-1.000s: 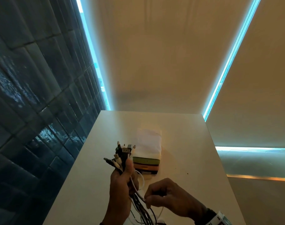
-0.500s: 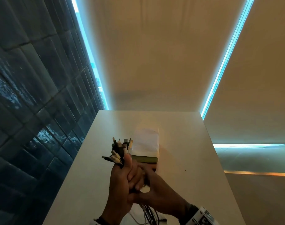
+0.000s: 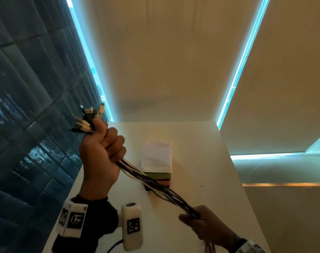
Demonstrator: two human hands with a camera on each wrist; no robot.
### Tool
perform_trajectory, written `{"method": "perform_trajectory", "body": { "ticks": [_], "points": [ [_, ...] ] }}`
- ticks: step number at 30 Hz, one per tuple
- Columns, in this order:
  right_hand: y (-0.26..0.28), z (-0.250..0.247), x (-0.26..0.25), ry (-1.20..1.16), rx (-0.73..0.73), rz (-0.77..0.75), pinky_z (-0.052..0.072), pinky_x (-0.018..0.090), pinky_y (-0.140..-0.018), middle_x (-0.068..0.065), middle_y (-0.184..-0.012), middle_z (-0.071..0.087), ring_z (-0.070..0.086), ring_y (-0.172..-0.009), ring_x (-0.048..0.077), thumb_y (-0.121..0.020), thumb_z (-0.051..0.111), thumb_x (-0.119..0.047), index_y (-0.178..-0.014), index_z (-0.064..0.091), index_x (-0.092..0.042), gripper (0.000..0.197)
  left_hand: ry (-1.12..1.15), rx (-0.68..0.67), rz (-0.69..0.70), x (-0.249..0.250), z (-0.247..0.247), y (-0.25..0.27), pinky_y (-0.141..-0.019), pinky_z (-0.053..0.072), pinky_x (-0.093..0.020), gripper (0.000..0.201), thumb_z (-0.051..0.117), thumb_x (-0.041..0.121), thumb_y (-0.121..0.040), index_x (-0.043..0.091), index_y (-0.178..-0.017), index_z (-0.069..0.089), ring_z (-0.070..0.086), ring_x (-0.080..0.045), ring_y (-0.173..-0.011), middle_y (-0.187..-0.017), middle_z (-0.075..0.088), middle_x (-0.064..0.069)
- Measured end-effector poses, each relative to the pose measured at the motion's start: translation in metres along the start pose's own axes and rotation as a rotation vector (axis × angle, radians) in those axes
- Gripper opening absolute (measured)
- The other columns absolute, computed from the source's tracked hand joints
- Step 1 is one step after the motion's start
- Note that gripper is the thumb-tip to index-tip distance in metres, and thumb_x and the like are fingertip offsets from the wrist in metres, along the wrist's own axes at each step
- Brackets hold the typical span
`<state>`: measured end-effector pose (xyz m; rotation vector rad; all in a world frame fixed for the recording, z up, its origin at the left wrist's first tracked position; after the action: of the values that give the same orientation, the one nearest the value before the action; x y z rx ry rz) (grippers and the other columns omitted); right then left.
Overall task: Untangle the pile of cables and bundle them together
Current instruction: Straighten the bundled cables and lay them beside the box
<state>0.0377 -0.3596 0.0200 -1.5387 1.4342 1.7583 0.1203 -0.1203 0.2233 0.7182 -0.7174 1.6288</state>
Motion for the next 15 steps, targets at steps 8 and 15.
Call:
{"method": "perform_trajectory", "body": {
  "ticks": [8,15],
  "points": [
    [0.051,-0.070,0.065,0.336,0.103,0.137,0.034,0.024,-0.060,-0.011,-0.053,0.045,0.044,-0.054,-0.003,-0.056,0.062,-0.085,-0.056,0.051,-0.030,0.055,0.111,-0.120,-0.063,-0.022,0.029,0.005,-0.033,0.018,-0.015,0.040,0.037,0.029,-0.103,0.022,-0.064,0.033,0.017,-0.002,-0.036,-0.047,0.024,0.011],
    [0.080,-0.092,-0.064,0.601,0.100,0.033,0.025,0.010,-0.105,-0.021,-0.150,0.034,0.033,-0.134,-0.006,-0.046,0.079,-0.075,-0.146,0.034,-0.036,0.116,-0.092,-0.239,-0.235,-0.057,0.061,0.022,-0.037,0.015,-0.017,0.035,0.067,0.019,-0.077,0.022,-0.063,0.036,0.017,-0.007,-0.034,-0.049,0.019,0.006]
  ]
}}
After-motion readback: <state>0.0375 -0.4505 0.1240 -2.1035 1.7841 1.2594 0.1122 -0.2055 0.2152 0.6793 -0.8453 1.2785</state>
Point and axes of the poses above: each hand's wrist, its own y-axis away from the middle knuckle, its own z-axis out of the palm, x = y × z, the point moved 6 cm from there along -y, towards the middle knuckle
